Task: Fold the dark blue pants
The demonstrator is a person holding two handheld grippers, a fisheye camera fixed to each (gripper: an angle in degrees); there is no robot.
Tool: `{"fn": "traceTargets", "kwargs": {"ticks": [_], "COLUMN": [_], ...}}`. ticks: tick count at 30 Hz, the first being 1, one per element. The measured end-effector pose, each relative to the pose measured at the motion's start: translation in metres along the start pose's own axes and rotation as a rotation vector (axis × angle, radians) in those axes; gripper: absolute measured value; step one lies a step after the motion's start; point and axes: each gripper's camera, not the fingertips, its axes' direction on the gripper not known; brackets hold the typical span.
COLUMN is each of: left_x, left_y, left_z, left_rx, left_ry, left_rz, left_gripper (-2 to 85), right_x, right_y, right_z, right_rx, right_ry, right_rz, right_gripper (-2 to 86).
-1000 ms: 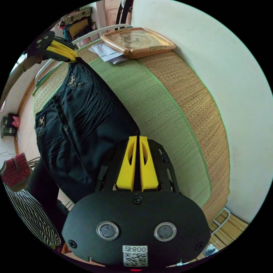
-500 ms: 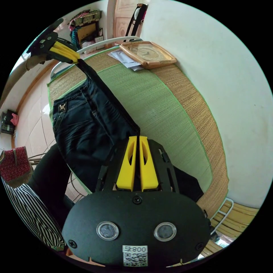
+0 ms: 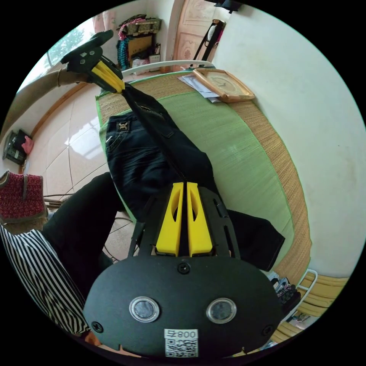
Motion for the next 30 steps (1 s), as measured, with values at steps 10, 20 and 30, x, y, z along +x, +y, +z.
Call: {"fn": "traceTargets", "kwargs": {"ticks": [10, 20, 30], "left_x": [0.042, 0.046, 0.039], "left_y": [0.078, 0.136, 0.183], "left_z": [0.031, 0.057, 0.079], "left_rx": [-0.068, -0.074, -0.073], "left_ry": [0.06, 0.127, 0.166], "left_rz": [-0.012, -0.042, -0.058], "left_gripper": [0.8, 0.8, 0.7], "right_x": [-0.083, -0.103, -0.096], "right_y": [0.036, 0.052, 0.066], "right_z": [-0.002, 0.008, 0.016], "right_rx": [-0.071, -0.145, -0.196], "right_ry": [-0.068, -0.147, -0.226], "right_rz": [-0.084, -0.08, -0.032], "right_gripper": [2.6, 2.7, 2.5]}}
